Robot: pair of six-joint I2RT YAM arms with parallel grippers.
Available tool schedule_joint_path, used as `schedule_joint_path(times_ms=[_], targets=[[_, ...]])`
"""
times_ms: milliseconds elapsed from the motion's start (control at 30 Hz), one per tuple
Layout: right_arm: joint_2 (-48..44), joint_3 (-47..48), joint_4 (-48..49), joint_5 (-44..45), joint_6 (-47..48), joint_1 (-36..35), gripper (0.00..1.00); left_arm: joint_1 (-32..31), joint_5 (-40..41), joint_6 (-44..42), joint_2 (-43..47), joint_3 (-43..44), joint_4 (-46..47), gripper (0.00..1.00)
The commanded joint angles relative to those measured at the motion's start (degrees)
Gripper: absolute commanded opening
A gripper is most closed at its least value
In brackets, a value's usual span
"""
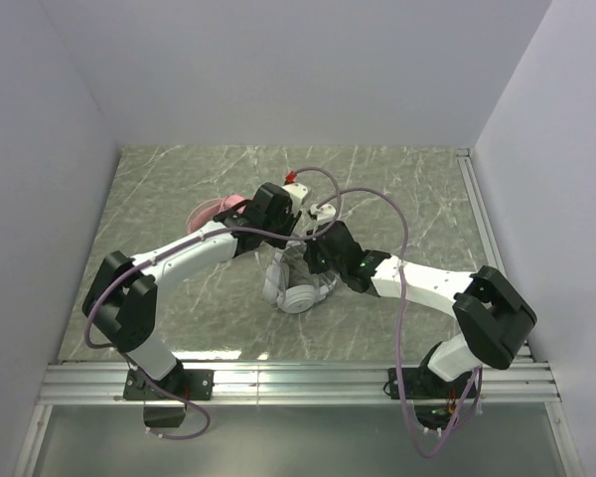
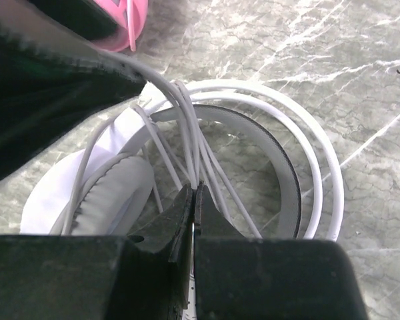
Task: Wrap the headphones
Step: Wrap the headphone cable with the right arm
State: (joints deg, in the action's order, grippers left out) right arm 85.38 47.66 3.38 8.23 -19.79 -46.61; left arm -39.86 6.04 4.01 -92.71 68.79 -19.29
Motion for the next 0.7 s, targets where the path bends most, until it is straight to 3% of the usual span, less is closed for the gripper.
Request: schedule_joint_path(times_ms=[0,167,233,333,433,667], targets=[[1.10,1.21,-3.55,-0.67,0.72,0.20,0.00,1.53,5.99,-0.33,3.93,0.64,3.04,0.46],[1.54,1.65,-3.46,-1.11,0.72,0.20,0.00,2.33,7.49,1.87,6.13,1.43,1.18,0.50],[1.80,2.17,-3.46,-1.37,0.81,0.29,0.00,2.59,9.24,3.63,7.97,1.26,0.83,0.65],[2.15,2.70,-3.46,-1.46,0.98,0.29,0.00,3.20,12.83,6.88,10.70,1.25,-0.04,0.69],[2.42,3.05,-3.55,-1.64,1.25,0.20,0.00,3.99,14.34,9.43,13.33,0.91,-0.57,0.69],[3.47,5.16,-4.34,-2.42,1.95,0.20,0.00,4.00,9.08,11.54,16.24,-2.07,0.30,0.67]])
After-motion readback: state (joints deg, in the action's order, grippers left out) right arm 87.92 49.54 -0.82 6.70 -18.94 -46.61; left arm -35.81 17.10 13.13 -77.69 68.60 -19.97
